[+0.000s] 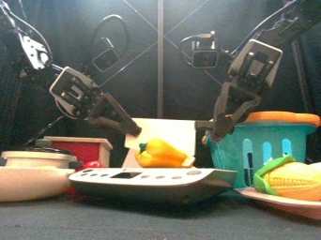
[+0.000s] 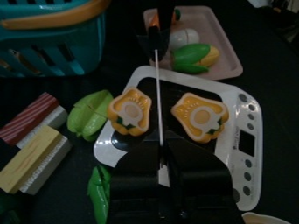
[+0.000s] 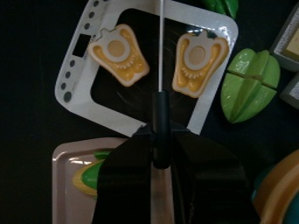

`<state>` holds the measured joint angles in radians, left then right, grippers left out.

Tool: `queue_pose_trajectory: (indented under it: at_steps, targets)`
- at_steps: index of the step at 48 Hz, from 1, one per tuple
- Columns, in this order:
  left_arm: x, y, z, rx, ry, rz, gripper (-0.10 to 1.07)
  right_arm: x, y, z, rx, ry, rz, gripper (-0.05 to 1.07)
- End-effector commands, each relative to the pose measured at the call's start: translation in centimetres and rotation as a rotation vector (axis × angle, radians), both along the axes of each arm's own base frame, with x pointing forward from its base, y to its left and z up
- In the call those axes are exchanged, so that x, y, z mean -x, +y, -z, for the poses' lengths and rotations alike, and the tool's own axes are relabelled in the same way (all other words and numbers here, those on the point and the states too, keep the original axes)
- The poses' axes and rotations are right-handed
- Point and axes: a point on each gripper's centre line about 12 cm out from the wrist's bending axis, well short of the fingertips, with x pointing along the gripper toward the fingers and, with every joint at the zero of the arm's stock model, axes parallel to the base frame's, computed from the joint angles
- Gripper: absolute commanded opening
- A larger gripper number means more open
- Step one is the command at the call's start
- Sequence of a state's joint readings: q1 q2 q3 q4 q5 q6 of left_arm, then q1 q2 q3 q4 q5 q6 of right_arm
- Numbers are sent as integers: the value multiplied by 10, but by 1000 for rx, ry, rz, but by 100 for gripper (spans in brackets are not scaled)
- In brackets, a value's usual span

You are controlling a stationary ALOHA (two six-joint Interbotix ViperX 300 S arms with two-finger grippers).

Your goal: Cut squash

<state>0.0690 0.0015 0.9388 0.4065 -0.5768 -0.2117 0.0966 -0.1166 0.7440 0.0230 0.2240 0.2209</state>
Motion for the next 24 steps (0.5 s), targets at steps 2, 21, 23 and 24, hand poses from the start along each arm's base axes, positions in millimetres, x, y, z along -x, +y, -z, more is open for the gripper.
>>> queue_pose_trajectory:
  at_steps: [2, 21, 23, 24]
  targets:
    - [-2, -1, -22, -3, -70, 2, 38, -7, 1, -30, 5, -88, -13, 45]
    - [-1, -1, -22, -4, -69, 4, 38, -8, 1, -40, 20, -121, -24, 45]
    - [-1, -1, -22, -5, -70, 5, 38, -8, 1, -40, 19, -122, -23, 45]
    - [-1, -1, -22, -3, -73, 5, 38, -8, 1, -40, 19, -122, -23, 45]
